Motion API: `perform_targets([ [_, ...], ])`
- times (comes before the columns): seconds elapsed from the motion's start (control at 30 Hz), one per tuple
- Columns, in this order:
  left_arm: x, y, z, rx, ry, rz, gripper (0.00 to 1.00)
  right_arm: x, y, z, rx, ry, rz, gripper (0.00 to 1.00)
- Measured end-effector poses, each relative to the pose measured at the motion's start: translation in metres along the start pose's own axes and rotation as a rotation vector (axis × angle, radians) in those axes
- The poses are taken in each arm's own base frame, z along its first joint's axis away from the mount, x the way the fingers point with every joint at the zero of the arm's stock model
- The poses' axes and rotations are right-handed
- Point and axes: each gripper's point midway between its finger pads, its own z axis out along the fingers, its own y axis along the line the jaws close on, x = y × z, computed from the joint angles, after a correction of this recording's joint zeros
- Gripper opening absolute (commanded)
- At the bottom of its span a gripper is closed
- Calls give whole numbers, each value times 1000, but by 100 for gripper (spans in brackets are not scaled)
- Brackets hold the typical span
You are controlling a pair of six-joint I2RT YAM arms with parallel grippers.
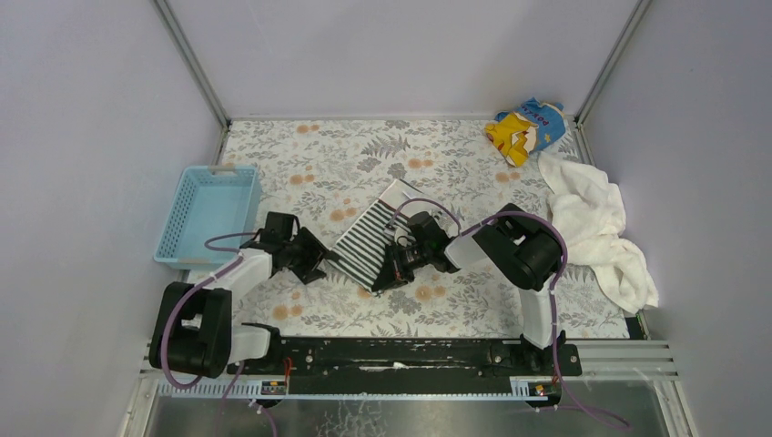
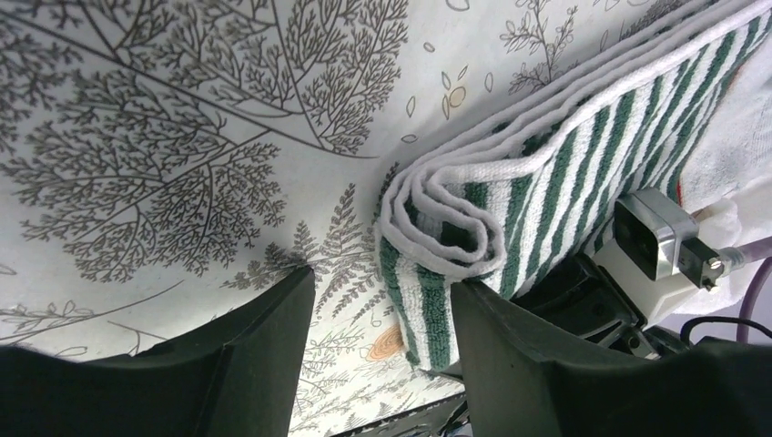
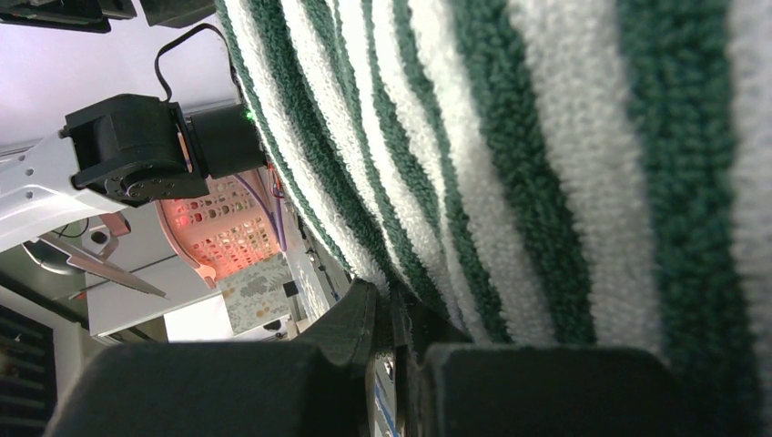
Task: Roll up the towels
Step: Roll the towel at the center of the board.
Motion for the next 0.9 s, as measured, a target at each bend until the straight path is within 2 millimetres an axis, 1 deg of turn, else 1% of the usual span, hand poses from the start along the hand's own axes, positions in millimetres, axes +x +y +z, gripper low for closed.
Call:
perform_targets([
  [0.2, -6, -5, 7, -16, 5, -7, 54, -1, 0, -1, 12, 1, -1, 7],
  [0.4, -13, -11, 13, -17, 4, -19, 51, -3, 0, -5, 56, -24, -26, 17],
  [0.53, -14, -10, 15, -23, 4, -23, 51, -3, -2, -14, 116, -53, -52, 27],
  [0.57, -13, -10, 15, -25, 2, -21, 50, -4, -3, -19, 149, -66, -70, 29],
  [0.6, -13, -10, 15, -27, 0, -20, 50, -4, -3, -19, 154, -68, -71, 30],
  [0.8, -13, -12, 17, -34, -4, -7, 49, -6, -9, -38, 295, -107, -142, 33],
  [0.83, -12, -13, 18, -37, -6, -1, 49, -7, -10, -40, 313, -108, -152, 31],
  [0.9, -12, -16, 20, -42, -12, 12, 50, -8, -11, -42, 340, -106, -173, 25],
])
